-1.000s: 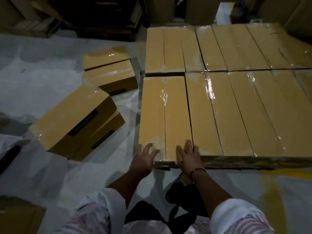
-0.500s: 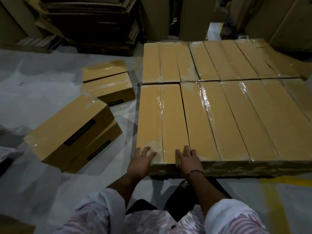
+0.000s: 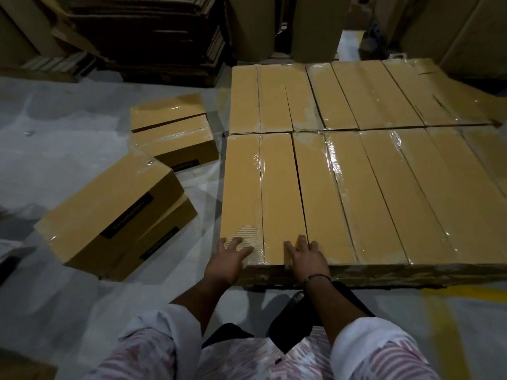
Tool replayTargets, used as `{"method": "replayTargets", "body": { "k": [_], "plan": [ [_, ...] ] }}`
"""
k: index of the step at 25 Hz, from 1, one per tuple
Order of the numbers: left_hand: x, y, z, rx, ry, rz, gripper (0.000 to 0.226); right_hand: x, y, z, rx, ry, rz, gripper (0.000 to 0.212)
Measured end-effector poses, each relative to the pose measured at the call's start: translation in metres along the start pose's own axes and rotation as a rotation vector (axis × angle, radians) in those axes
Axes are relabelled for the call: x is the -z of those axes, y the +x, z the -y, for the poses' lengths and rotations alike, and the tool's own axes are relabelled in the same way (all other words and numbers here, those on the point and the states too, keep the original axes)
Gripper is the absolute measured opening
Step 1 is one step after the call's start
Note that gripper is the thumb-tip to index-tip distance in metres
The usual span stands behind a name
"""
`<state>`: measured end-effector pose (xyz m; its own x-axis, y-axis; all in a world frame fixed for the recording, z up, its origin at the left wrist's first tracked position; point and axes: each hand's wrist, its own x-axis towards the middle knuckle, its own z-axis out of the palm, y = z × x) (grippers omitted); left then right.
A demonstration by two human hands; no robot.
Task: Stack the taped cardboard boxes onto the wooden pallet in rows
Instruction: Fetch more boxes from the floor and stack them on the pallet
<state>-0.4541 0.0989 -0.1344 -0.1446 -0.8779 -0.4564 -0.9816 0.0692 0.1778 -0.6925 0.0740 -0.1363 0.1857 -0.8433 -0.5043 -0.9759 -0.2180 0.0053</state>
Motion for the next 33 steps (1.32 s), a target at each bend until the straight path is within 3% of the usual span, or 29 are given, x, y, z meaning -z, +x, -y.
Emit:
{"method": "replayTargets", "body": {
  "k": [11,14,18,29,33],
  "plan": [
    [0.012,0.007,-0.007,0.049,-0.113,0.042,0.055,0.015,0.002,-0.022,0.073,0.056,0.060,0.063],
    [0.031,0.005,-0.012,0.033,-0.027,0.131,0.055,0.027,-0.005,-0.023,0.076,0.096,0.085,0.060],
    [0.073,0.000,-0.017,0.017,0.001,0.126,0.050,0.046,-0.019,-0.031,0.065,0.146,0.033,0.065],
    [0.164,0.116,0.020,0.277,-0.392,-0.128,0.042,0.153,0.149,-0.051,0.131,0.146,-0.064,0.066],
    [0.168,0.170,0.031,0.318,-0.502,-0.118,0.048,0.178,0.201,-0.056,0.114,0.148,-0.015,0.068]
  ]
}}
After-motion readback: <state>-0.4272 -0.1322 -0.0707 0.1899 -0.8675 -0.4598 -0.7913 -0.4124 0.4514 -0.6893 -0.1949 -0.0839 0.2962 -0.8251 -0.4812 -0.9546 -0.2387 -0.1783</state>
